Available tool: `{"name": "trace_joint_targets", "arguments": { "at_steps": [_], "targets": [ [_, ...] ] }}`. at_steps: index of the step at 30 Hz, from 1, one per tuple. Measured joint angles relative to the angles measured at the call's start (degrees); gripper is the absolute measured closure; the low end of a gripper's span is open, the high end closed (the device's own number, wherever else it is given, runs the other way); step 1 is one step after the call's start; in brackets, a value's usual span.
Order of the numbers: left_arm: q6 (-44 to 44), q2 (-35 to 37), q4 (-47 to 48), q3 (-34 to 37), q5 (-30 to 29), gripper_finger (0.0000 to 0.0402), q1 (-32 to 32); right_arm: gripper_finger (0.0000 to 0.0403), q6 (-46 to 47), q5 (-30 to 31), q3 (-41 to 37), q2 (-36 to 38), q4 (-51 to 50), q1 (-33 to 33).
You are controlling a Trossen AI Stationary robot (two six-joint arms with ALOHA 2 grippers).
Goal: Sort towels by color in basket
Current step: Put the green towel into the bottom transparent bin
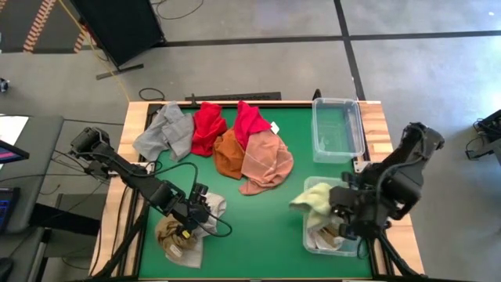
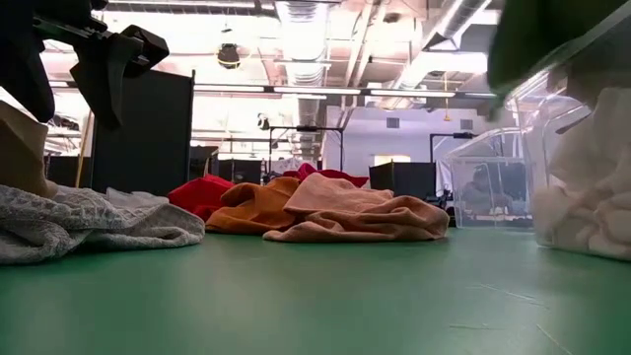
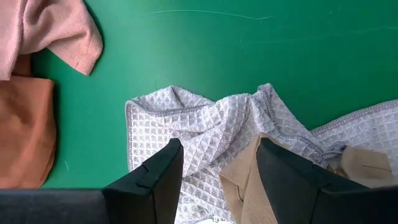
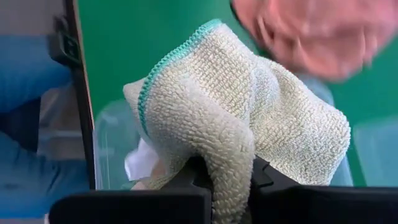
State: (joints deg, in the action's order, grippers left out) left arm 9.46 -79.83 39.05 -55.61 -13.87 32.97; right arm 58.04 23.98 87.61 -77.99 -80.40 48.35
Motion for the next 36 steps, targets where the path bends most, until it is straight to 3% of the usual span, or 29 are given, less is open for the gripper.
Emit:
{"name": "trace_joint_targets", "arguments": {
  "at_steps": [7, 15, 25, 36],
  "targets": [
    [0.0, 0.0, -0.2, 0.0, 0.0, 0.0209, 0.0, 0.0354, 10.8, -5.6, -2.4, 0.0, -4.2, 1.5],
    [0.0, 0.0, -1.1, 0.0, 0.0, 0.0209, 0.0, 0.0354, 11.6, -12.6, -10.2, -0.1, -3.1, -3.3],
    [0.2, 0.0, -1.2, 0.0, 0.0, 0.0209, -0.1, 0.0354, 1.0, -17.3, -22.6, -0.1, 10.4, -12.5],
    [0.0, 0.0, -1.2, 0.0, 0.0, 0.0209, -0.1, 0.0353, -1.3, -22.2, -37.2, 0.2, 27.0, -16.6]
  ]
}}
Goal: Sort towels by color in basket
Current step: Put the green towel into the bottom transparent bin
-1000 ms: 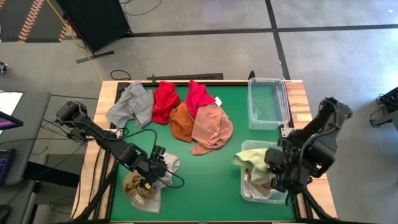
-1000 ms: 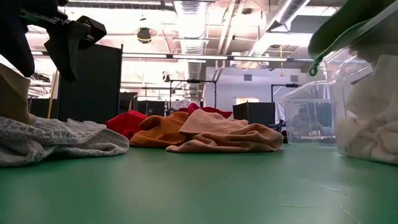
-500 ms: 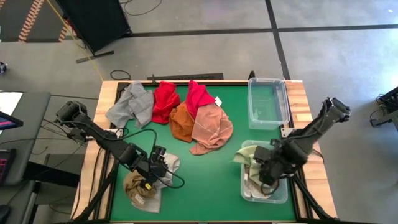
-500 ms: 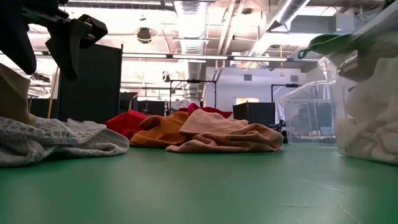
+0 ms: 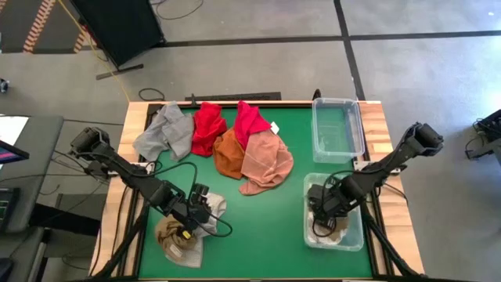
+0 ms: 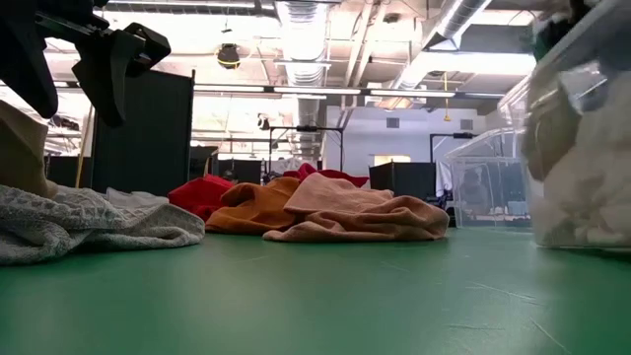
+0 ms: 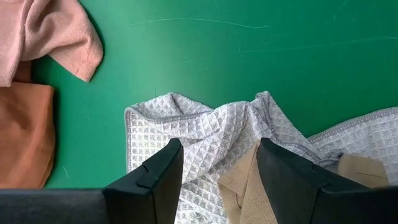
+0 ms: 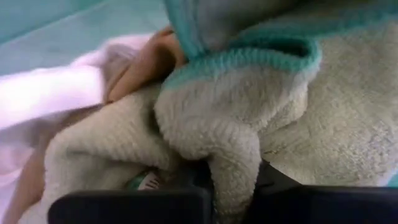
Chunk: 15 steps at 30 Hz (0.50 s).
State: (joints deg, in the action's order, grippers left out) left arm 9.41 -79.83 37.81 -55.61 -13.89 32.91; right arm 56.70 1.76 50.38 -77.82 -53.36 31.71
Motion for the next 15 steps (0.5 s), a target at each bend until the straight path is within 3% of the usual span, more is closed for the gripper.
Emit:
{"name": "trace_joint_targets", "arguments": {
  "at_steps": [7, 15],
  "targets": [
    [-0.1, 0.0, 0.1, 0.0, 0.0, 0.0209, 0.0, 0.0347, 0.4, -2.0, -3.2, -0.2, 4.8, 0.2],
    [0.0, 0.0, 0.2, 0.0, 0.0, 0.0209, 0.0, 0.0300, -1.2, -2.1, -0.3, -0.1, 3.0, 0.1]
  ]
}}
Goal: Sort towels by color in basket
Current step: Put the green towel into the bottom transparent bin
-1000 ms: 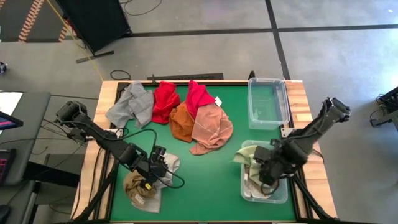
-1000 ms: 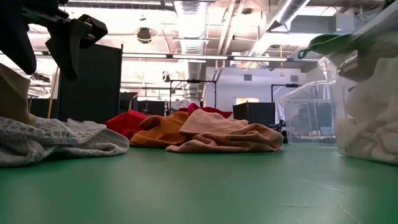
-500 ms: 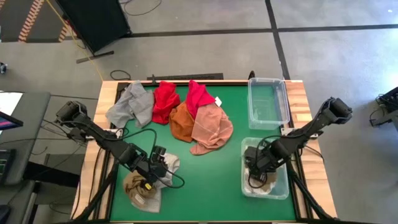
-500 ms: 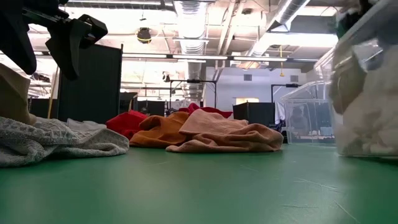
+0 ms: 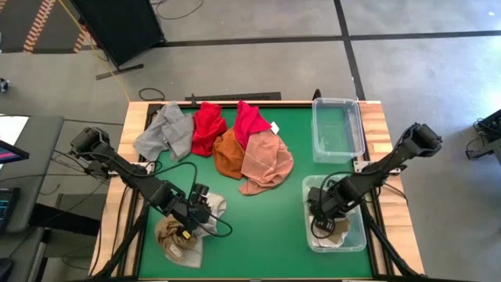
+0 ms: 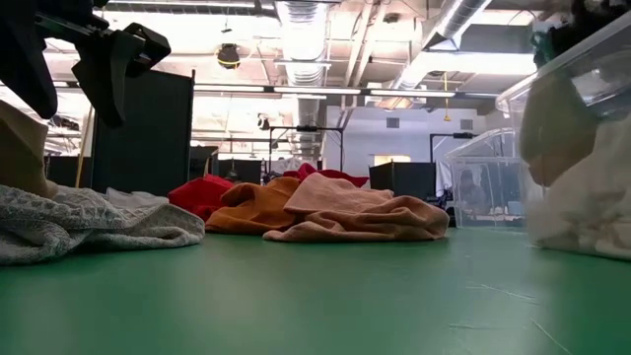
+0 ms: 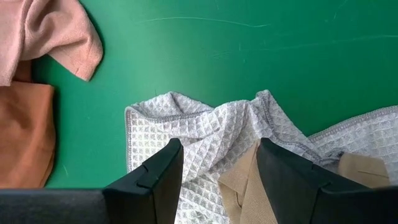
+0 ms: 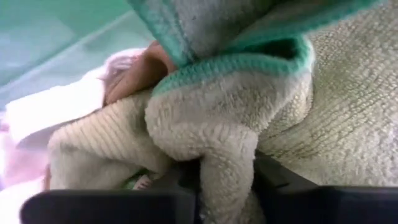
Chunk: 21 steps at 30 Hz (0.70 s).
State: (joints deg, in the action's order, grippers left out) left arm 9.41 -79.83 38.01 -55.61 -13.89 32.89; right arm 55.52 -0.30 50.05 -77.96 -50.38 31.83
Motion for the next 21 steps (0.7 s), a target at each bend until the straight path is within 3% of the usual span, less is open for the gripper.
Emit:
{"name": "trace_joint_targets", "arguments": {
  "at_steps": [14, 21],
  "targets": [
    [2.2, 0.0, 7.4, -0.4, 0.0, 0.0209, 0.0, 0.0172, -2.1, 0.2, 14.6, 0.0, -11.4, 0.0],
    [2.7, 0.5, 12.9, -5.6, -0.4, 0.0209, 1.3, 0.0152, -2.6, 0.4, 17.9, 0.0, -13.5, 0.0]
  ]
}}
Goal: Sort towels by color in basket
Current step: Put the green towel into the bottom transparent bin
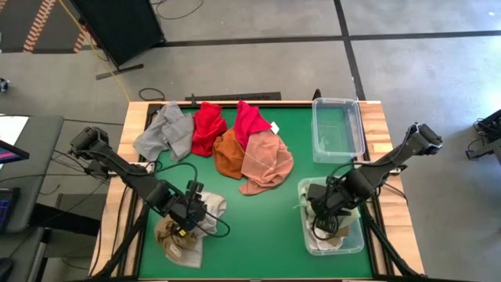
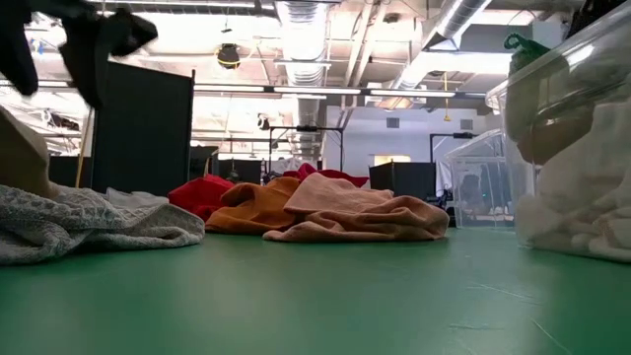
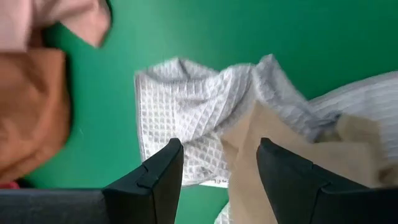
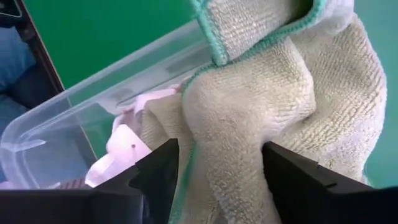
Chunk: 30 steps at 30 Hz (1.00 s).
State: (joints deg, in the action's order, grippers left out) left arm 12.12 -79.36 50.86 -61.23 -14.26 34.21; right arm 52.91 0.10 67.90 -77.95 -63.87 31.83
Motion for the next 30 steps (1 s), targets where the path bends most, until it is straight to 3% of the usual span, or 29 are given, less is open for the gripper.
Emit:
{"name": "trace_joint_targets", "arguments": {
  "at_steps": [9, 19, 26, 30],
  "targets": [
    [3.1, 3.3, 9.0, -6.7, -0.8, 0.0209, 2.4, 0.0152, -1.1, 0.0, 2.9, 0.0, -0.1, 0.0],
    [15.8, 4.4, 15.4, -6.7, 5.5, 0.0204, 7.3, 0.0153, -7.7, 4.8, 6.6, 0.0, 2.4, 0.0],
    [24.2, 4.4, 13.6, -5.8, 5.1, 0.0144, 12.4, 0.0153, -10.1, 6.1, 6.7, 0.0, 4.5, -0.1],
    [27.2, 4.4, 8.3, -1.5, 5.1, 0.0106, 13.7, 0.0153, -10.3, 6.0, 6.7, 0.0, 4.3, 0.0]
  ]
}}
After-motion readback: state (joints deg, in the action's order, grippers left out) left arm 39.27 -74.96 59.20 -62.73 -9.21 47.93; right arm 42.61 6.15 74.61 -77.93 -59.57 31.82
